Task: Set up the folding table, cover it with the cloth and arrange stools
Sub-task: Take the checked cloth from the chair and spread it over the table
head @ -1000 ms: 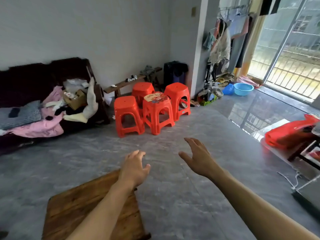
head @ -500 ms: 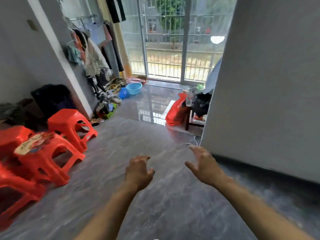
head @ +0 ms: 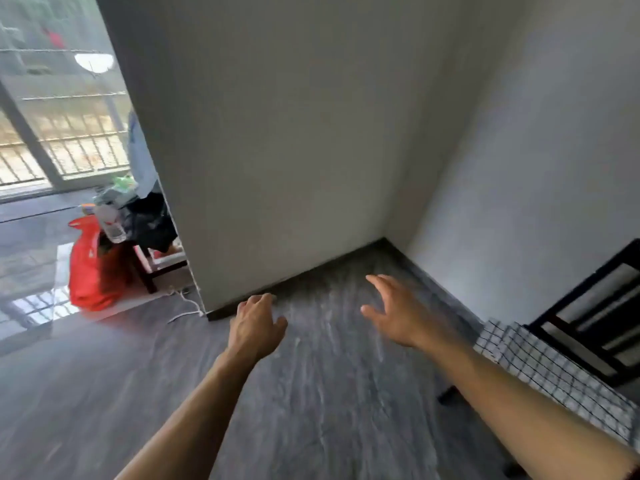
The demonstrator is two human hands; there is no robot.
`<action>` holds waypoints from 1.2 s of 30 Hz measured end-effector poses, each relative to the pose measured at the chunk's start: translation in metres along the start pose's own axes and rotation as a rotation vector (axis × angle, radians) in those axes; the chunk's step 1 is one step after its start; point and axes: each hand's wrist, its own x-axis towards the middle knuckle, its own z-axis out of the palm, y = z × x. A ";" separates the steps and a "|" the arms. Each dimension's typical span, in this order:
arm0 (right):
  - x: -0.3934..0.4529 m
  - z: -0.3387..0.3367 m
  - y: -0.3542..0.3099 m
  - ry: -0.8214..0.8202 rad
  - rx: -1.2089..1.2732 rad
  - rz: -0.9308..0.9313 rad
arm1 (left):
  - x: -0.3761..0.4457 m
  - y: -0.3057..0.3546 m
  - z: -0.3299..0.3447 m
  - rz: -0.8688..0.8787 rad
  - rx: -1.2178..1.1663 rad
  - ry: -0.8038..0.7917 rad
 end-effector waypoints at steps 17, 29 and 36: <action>-0.005 -0.045 0.238 0.103 0.208 0.457 | 0.123 0.200 0.111 0.420 0.210 -0.258; 0.009 -0.090 0.373 0.194 0.172 0.684 | 0.195 0.371 0.224 0.729 0.267 -0.456; 0.032 -0.098 0.411 0.307 0.188 0.941 | 0.273 0.456 0.287 0.957 0.264 -0.668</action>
